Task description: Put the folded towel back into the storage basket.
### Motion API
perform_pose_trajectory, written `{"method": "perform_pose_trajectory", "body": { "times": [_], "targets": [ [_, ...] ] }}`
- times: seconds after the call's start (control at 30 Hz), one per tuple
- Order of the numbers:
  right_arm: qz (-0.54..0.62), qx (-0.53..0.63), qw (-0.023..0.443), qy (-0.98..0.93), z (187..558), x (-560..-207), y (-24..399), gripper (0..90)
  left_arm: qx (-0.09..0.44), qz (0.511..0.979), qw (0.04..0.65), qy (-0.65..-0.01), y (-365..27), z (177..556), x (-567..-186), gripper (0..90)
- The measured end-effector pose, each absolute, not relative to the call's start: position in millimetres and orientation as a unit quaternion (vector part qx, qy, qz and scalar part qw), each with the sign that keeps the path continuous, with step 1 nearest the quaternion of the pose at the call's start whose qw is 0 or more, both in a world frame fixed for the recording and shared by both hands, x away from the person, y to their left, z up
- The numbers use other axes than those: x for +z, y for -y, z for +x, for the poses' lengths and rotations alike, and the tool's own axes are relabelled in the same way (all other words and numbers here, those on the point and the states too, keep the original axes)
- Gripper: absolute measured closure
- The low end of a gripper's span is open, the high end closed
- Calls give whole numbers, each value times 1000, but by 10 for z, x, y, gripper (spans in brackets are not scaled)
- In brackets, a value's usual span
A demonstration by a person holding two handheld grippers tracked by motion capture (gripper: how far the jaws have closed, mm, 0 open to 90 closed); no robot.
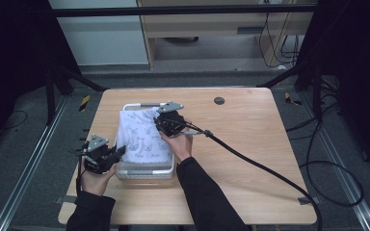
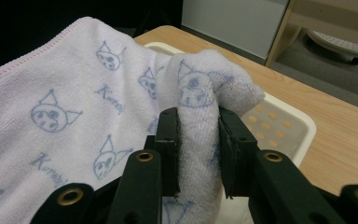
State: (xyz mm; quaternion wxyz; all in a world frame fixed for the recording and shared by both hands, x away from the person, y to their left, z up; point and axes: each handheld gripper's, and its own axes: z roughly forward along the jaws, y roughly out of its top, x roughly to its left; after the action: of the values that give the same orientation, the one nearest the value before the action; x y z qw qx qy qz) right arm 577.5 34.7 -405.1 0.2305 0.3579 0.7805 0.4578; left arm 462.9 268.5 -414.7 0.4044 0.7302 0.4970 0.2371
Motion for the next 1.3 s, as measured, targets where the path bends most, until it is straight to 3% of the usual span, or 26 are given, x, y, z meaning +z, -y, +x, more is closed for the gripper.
{"method": "perform_pose_trajectory", "body": {
  "times": [1.0,1.27,1.3],
  "targets": [
    [360,422,238,-797,5809,-4296,-409,704,216,747,365,-512,-2654,4767,-4351,758],
    [352,396,243,-812,5825,-4361,-408,635,228,745,351,-520,-2645,4773,-4361,617],
    [351,401,243,-811,5831,-4371,-391,590,231,738,358,-523,-2651,4762,-4342,597]
  ]
}}
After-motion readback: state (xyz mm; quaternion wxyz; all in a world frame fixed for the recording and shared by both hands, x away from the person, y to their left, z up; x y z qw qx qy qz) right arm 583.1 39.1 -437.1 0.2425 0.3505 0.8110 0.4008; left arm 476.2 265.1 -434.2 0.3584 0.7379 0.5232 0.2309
